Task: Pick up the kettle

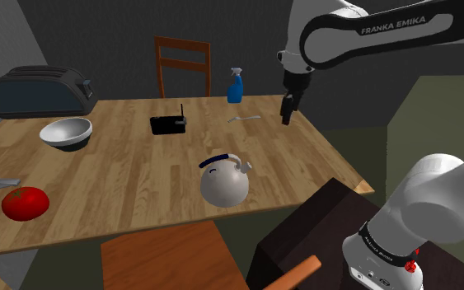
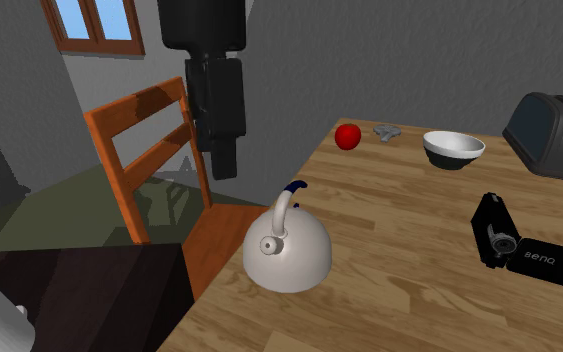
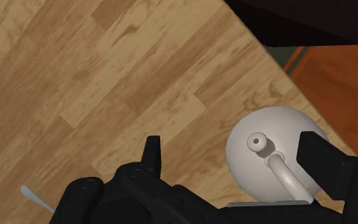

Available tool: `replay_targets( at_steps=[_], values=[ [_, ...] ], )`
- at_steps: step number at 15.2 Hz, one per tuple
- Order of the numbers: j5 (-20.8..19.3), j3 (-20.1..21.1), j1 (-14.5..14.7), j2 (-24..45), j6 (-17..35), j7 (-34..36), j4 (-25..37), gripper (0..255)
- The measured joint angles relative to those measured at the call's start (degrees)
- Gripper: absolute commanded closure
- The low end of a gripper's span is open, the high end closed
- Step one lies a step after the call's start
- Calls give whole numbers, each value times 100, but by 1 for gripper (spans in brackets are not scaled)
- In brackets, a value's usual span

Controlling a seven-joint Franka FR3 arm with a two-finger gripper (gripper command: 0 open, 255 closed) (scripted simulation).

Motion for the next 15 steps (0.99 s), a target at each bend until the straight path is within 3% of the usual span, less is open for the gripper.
replay_targets(
  at_steps=[15],
  values=[
    [-213,479,813,2876,1095,-2041,1000,0]
  ],
)
